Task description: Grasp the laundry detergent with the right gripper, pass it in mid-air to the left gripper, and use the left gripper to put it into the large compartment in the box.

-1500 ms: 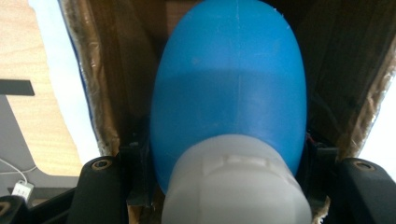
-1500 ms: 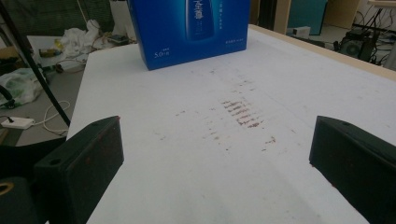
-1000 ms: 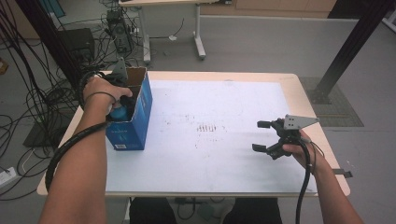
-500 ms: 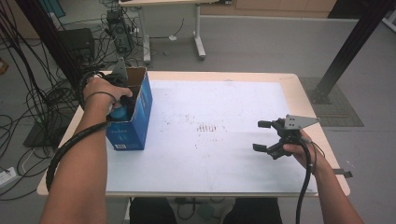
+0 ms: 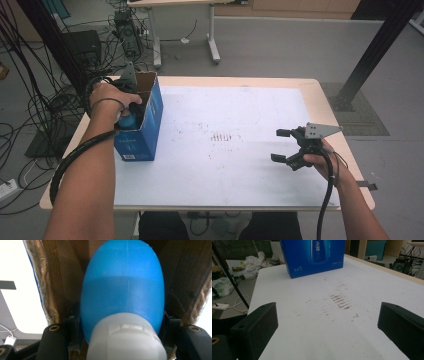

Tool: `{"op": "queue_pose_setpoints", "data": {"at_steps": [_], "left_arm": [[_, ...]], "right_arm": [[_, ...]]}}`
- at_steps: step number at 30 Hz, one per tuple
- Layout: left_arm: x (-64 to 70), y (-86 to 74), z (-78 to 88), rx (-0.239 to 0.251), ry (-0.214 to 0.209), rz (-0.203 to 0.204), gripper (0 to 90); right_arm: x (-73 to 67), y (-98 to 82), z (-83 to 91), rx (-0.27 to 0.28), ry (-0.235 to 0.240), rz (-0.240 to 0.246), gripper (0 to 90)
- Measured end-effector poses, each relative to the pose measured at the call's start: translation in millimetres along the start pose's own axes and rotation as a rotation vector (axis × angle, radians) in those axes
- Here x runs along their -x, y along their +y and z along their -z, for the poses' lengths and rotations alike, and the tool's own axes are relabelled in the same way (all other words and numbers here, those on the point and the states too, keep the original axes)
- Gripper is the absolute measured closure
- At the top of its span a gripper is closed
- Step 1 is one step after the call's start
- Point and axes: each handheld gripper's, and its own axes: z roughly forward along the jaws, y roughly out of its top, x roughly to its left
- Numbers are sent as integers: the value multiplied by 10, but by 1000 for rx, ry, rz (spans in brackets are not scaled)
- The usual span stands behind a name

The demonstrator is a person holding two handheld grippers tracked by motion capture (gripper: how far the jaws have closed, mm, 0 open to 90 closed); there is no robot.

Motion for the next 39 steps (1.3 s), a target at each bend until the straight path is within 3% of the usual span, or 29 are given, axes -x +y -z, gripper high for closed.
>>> {"op": "queue_pose_setpoints", "data": {"at_steps": [39], "left_arm": [[4,-18,0,0,1,5,376]], "right_arm": [[18,-19,-3,-1,3,-5,29]]}}
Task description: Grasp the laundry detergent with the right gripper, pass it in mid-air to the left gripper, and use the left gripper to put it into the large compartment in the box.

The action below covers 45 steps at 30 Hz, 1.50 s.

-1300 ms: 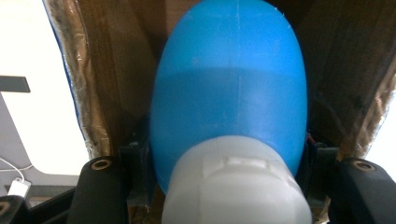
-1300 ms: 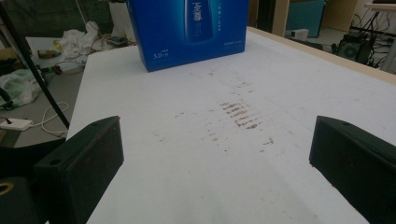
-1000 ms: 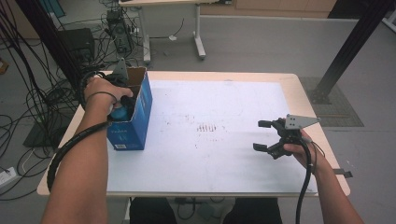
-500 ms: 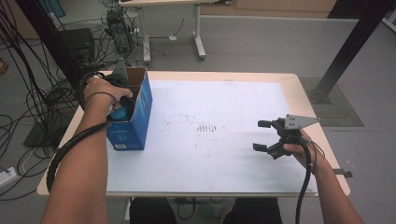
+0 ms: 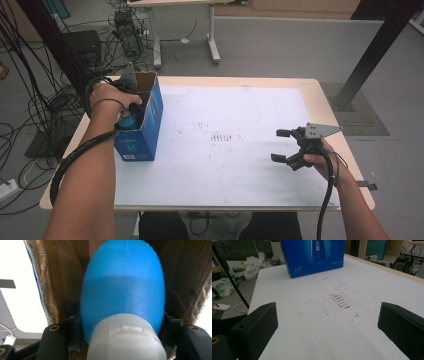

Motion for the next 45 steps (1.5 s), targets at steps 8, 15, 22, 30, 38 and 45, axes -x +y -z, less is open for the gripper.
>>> {"op": "queue_pose_setpoints", "data": {"at_steps": [8,15,22,30,38,45], "left_arm": [[3,-13,-2,3,1,0,376],[-2,-16,-1,2,-1,0,376],[3,-19,-3,6,0,-1,375],[-49,-20,-4,6,-18,-2,373],[-54,-4,1,4,-29,-3,364],[-57,-17,20,10,-28,-3,359]], "right_arm": [[0,5,-3,3,1,1,29],[-2,-6,-6,3,2,-1,29],[1,-6,-8,7,3,0,29],[8,-22,-20,0,3,-6,29],[13,-20,-42,0,6,-6,29],[13,-28,-43,0,5,-8,29]]}}
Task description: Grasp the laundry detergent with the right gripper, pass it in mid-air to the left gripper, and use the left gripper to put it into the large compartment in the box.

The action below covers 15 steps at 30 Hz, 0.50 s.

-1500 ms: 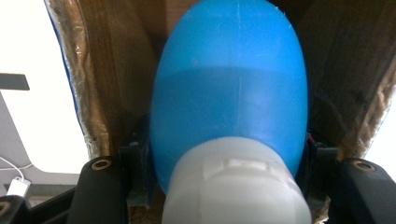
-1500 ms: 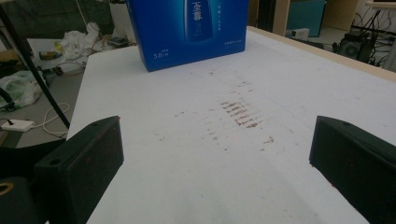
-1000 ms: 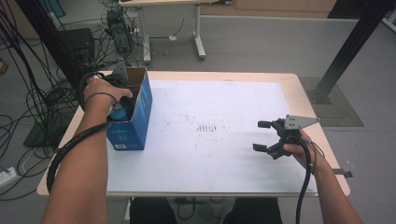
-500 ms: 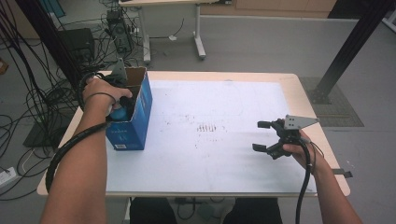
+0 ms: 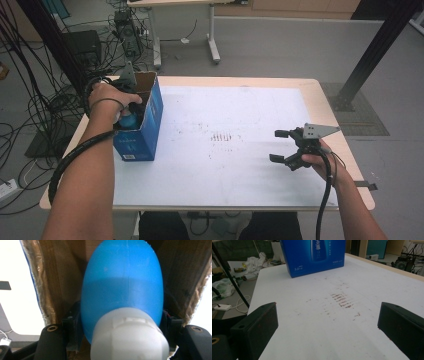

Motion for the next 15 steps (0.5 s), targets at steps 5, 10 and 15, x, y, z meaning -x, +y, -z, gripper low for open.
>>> {"op": "queue_pose_setpoints", "data": {"at_steps": [5,10,15], "left_arm": [[25,-28,62,10,6,-4,358],[37,-51,133,15,9,-7,361],[43,-91,207,27,10,-7,358]], "right_arm": [[0,3,5,2,-2,2,29],[-6,8,10,6,-2,2,29],[-11,9,15,8,-3,4,29]]}}
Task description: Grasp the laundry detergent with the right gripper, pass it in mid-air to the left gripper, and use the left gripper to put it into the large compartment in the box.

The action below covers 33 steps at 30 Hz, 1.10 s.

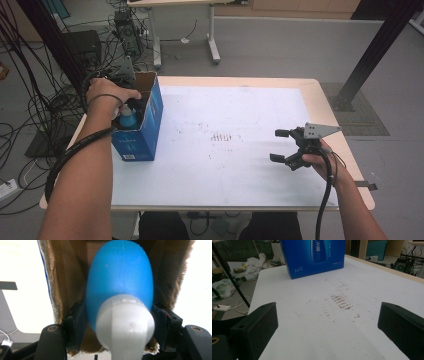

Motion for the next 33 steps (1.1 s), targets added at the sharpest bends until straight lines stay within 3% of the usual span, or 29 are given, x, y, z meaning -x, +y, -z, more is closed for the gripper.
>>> {"op": "queue_pose_setpoints", "data": {"at_steps": [13,16,23,33], "left_arm": [[80,-131,256,36,2,-19,349],[174,-148,325,36,41,-21,347],[249,-233,504,61,57,-28,333],[483,-358,669,86,85,-93,273]], "right_arm": [[-2,1,2,9,2,4,29],[1,-2,-4,10,3,3,29],[-3,2,-7,8,6,5,28],[-6,-4,-12,9,7,-4,28]]}}
